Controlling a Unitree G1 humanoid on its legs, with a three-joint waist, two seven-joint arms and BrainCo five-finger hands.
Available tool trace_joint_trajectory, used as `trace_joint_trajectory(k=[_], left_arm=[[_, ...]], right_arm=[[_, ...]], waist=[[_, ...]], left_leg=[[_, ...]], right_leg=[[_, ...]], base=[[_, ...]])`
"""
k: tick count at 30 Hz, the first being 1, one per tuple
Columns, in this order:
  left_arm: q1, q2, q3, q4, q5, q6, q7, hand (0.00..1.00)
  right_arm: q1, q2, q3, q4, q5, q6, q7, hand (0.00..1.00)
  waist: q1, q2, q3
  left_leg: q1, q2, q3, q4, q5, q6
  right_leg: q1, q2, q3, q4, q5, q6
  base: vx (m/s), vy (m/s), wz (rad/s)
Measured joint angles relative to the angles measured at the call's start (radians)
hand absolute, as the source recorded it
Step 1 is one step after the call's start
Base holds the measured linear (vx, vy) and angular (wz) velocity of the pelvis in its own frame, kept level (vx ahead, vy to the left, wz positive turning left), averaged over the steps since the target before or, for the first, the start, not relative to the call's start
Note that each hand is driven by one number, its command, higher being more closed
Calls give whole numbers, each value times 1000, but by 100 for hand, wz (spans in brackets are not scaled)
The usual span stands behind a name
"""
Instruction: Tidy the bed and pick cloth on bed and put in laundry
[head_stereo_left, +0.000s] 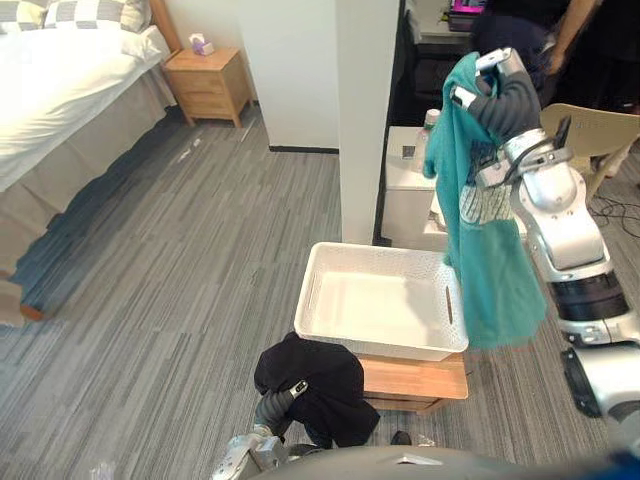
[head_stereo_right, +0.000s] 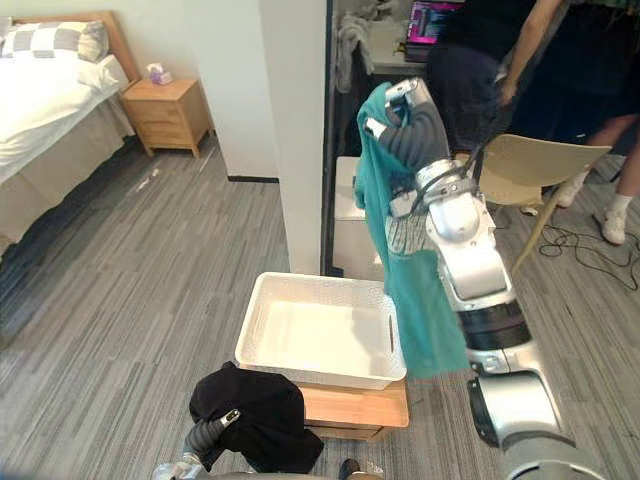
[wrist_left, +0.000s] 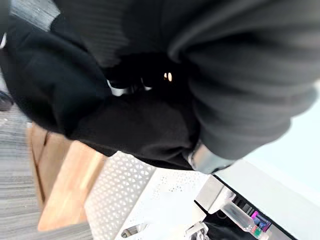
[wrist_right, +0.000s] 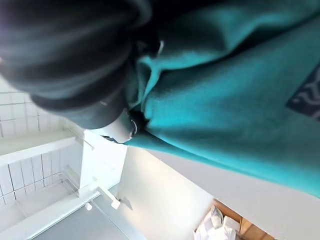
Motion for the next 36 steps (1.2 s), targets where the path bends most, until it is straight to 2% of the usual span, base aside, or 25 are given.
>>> trace_joint_trajectory(k=[5,8,13,15,23,28,32,36], left_arm=[[-4,5,12,0,3,14,0,100],[-16,23,36,1,3,21,0,100],[-21,51,50,28,3,38,0,100],[-24,51,50,28,3,41,0,100],[-59,40,48,26,3,64,0,100],[-71,40,44,23,3,88,10,100],[-70,45,39,16,3,119,38,100],[-74,51,39,8,35,129,41,100]], right_arm=[[-75,-2,12,47,36,41,1,100],[-109,-2,15,81,38,59,1,100],[-117,-15,16,79,62,57,0,100],[-123,-38,19,80,69,56,0,100],[-224,-38,55,110,97,60,15,100],[-234,-36,77,120,99,114,17,100],[-221,-4,85,215,96,159,12,100],[-170,39,84,310,94,167,-25,100]], waist=[[9,-13,-2],[14,-42,10],[27,-69,1],[34,-70,1],[35,-69,2],[38,-71,2],[49,-76,6],[60,-86,21]], left_leg=[[3,8,-1,-64,7,11],[2,13,1,-89,10,16],[-11,18,1,-84,11,14],[-15,18,2,-88,17,11],[-12,23,3,-87,26,5],[-14,21,3,-88,28,8],[-20,21,-2,-88,33,7],[-48,21,-13,-86,40,5]], right_leg=[[-27,14,-13,-7,14,-6],[-35,19,-23,-7,27,-13],[-41,19,-34,-7,31,-18],[-47,20,-35,-7,32,-19],[-54,27,-36,-7,42,-26],[-51,23,-36,-8,44,-24],[-52,23,-40,-8,44,-25],[-71,20,-54,-8,47,-27]], base=[[-80,-7,11],[-93,-6,4],[-52,-5,3],[0,0,0],[20,16,-2],[-10,29,0],[-5,15,4],[-4,12,8]])
